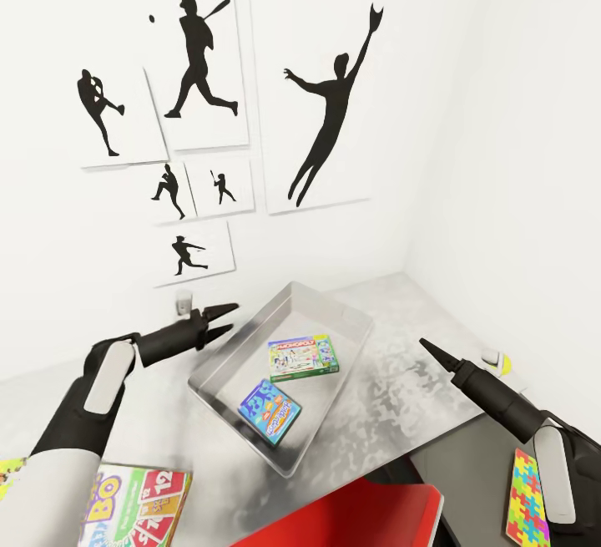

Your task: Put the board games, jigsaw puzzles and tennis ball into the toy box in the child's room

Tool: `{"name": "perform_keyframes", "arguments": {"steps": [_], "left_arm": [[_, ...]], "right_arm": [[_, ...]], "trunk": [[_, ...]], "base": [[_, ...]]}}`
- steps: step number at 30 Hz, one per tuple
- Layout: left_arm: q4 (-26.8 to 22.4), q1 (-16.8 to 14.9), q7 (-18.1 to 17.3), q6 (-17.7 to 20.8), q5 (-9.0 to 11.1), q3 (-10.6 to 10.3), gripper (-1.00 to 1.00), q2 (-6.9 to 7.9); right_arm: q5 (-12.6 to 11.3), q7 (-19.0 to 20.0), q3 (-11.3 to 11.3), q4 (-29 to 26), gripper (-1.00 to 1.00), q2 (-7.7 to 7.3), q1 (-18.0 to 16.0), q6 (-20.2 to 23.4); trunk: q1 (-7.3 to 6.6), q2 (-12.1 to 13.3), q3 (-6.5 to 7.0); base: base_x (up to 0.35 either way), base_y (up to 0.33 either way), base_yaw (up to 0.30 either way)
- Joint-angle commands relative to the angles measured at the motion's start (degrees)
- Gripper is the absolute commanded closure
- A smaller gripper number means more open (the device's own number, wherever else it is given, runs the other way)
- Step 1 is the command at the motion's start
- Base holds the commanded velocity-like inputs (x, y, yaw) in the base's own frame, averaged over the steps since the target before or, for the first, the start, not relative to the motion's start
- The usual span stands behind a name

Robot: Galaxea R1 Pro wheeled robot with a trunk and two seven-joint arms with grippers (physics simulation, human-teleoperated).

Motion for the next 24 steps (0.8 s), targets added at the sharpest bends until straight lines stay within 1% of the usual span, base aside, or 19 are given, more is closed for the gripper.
{"name": "perform_keyframes", "arguments": {"steps": [1,2,3,5,6,9,14,16,17,18,19,21,22,23,24], "left_arm": [[-0.1,0.0,-2.0,0.3,-0.2,-1.0,-1.00,1.15],[-0.1,0.0,-2.9,0.3,-0.2,-1.5,-1.00,1.69],[-0.2,0.0,-4.4,0.3,-0.2,-2.2,-1.00,2.59],[-0.2,0.0,-6.1,0.3,-0.1,-2.8,-1.00,3.67],[-0.2,0.0,-6.6,0.3,-0.1,-2.9,-1.00,3.97],[-0.3,0.0,-7.6,0.3,-0.2,-3.3,-1.00,5.06],[-0.3,0.0,-8.2,0.3,-0.2,-3.4,-1.00,6.13],[-0.3,0.0,-8.3,0.3,-0.2,-3.4,-1.00,7.19],[-0.3,0.0,-8.4,0.3,-0.2,-3.5,-1.00,8.17],[-0.3,0.0,-8.5,0.3,-0.2,-3.5,-1.00,8.69],[-0.3,0.1,-8.9,0.3,-0.2,-3.5,-1.00,9.79],[-0.3,0.4,-9.6,0.3,-0.2,-3.5,-1.00,10.95],[-0.3,0.8,-10.2,0.3,-0.3,-3.5,-1.00,11.57],[-0.3,1.6,-11.6,0.3,-0.3,-3.5,-1.00,12.89],[-0.3,2.0,-12.4,0.3,-0.3,-3.4,-1.00,13.58]], "right_arm": [[-0.2,0.1,-0.1,0.0,-1.00,0.00,-0.1,0.3],[-0.2,0.1,-0.1,0.0,-1.00,0.01,-0.1,0.3],[-0.2,0.1,-0.1,0.0,-1.00,0.04,-0.1,0.3],[-0.2,0.1,-0.1,0.0,-1.00,0.05,-0.1,0.3],[-0.2,0.1,-0.1,0.0,-1.00,0.05,-0.1,0.3],[-0.2,0.1,-0.1,0.0,-1.00,0.00,-0.1,0.3],[-0.2,0.1,-0.1,0.0,-1.00,-0.03,-0.1,0.3],[-0.2,0.1,-0.1,0.0,-1.00,-0.03,-0.1,0.3],[-0.2,0.1,-0.1,0.0,-1.00,-0.03,-0.1,0.3],[-0.2,0.1,-0.1,0.0,-1.00,-0.04,-0.1,0.3],[-0.2,0.1,-0.1,0.0,-1.00,-0.04,-0.1,0.3],[-0.2,0.1,-0.1,0.0,-1.00,-0.04,-0.1,0.3],[-0.3,0.1,-0.1,0.0,-1.00,-0.02,-0.1,0.3],[-0.3,0.1,-0.1,0.0,-1.00,0.02,-0.1,0.3],[-0.3,0.1,-0.1,0.0,-1.00,0.06,-0.1,0.3]], "trunk": [[0.03,-0.1,-0.10],[0.03,-0.1,-0.10],[0.03,-0.1,-0.10],[0.03,-0.1,-0.10],[0.03,-0.1,-0.10],[0.03,-0.1,-0.10],[0.03,-0.1,-0.10],[0.03,-0.1,-0.10],[0.03,-0.1,-0.10],[0.03,-0.1,-0.10],[0.03,-0.1,-0.10],[0.03,-0.1,-0.10],[0.03,-0.1,-0.10],[0.03,-0.1,-0.10],[0.03,-0.1,-0.10]], "base": [[0.000,0.000,0.000],[0.000,0.000,0.000],[0.000,0.000,0.000],[0.000,0.000,0.000],[0.000,0.000,0.000],[0.000,0.000,0.000],[0.000,0.000,0.000],[0.000,0.000,0.000],[0.000,0.000,0.000],[0.000,0.000,0.000],[0.000,0.000,0.000],[0.000,0.000,0.000],[0.000,0.000,0.000],[0.000,0.000,0.000],[0.000,0.000,0.000]]}}
